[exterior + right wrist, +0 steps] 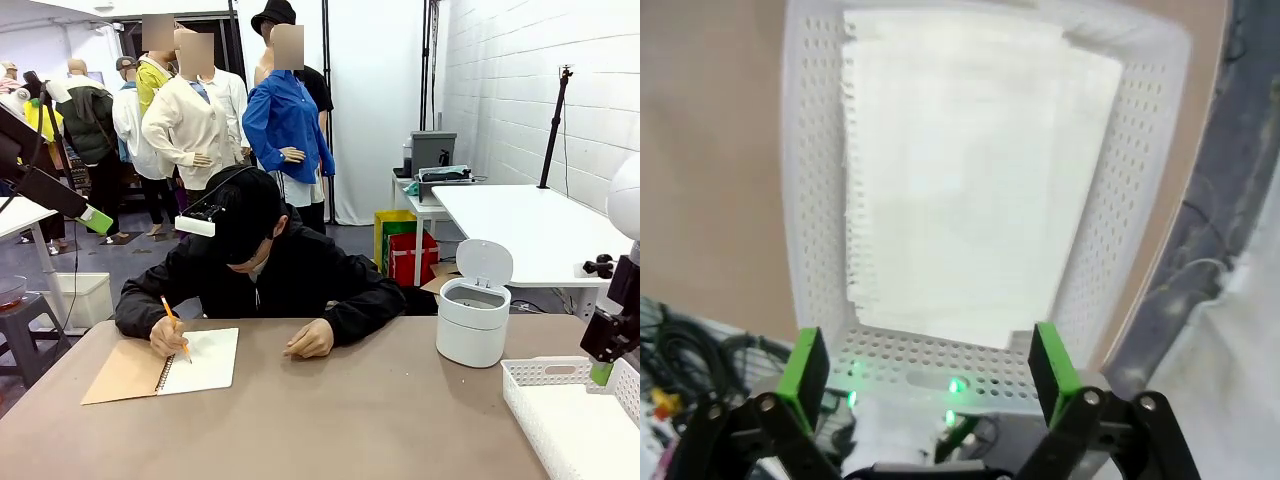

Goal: Sort the paper based on its condition.
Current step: If a person hands you a paper, place it in the Organizing basket , and if it's crumpled, put it in the Trash can.

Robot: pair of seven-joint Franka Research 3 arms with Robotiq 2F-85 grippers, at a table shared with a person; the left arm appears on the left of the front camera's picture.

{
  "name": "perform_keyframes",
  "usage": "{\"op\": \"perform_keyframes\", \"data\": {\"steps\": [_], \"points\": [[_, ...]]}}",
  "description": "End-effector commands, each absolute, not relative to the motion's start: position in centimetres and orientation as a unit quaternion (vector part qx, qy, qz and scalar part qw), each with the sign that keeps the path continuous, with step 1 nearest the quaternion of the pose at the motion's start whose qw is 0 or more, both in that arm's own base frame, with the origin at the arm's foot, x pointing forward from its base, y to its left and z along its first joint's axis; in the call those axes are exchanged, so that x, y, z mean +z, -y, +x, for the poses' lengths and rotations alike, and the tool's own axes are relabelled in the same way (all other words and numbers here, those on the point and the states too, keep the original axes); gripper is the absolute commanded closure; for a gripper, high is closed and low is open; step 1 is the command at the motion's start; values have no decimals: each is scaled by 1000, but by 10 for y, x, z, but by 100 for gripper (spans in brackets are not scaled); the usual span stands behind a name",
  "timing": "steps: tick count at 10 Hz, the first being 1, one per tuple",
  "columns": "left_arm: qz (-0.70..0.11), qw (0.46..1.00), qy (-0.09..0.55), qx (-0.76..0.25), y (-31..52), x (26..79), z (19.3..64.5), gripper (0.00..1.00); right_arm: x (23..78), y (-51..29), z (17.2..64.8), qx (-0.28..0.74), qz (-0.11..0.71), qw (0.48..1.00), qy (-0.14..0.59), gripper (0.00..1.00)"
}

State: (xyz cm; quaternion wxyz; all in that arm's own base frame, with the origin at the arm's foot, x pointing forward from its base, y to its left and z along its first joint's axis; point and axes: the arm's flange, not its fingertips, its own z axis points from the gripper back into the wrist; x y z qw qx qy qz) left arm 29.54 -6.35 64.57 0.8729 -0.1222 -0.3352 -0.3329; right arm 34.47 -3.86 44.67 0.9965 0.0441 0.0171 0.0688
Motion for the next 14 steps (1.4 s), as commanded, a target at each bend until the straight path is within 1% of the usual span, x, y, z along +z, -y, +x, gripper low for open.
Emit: {"op": "perform_keyframes", "data": {"steps": [1,3,5,10,12,14], "points": [[-124,873,336,-330,63,646,296,0,465,36,346,108,9,994,2,0],[-124,873,336,-330,63,646,296,0,479,28,347,141,-1,990,18,0],[-124,873,336,-330,63,646,296,0,481,22,349,121,4,992,27,0],[-124,873,336,-330,63,646,296,0,484,24,348,128,8,991,23,0],[-124,873,336,-330,63,646,296,0,493,-4,347,192,69,978,41,0],[-124,873,336,-330,63,646,296,0,514,-34,354,244,122,961,53,0]]}}
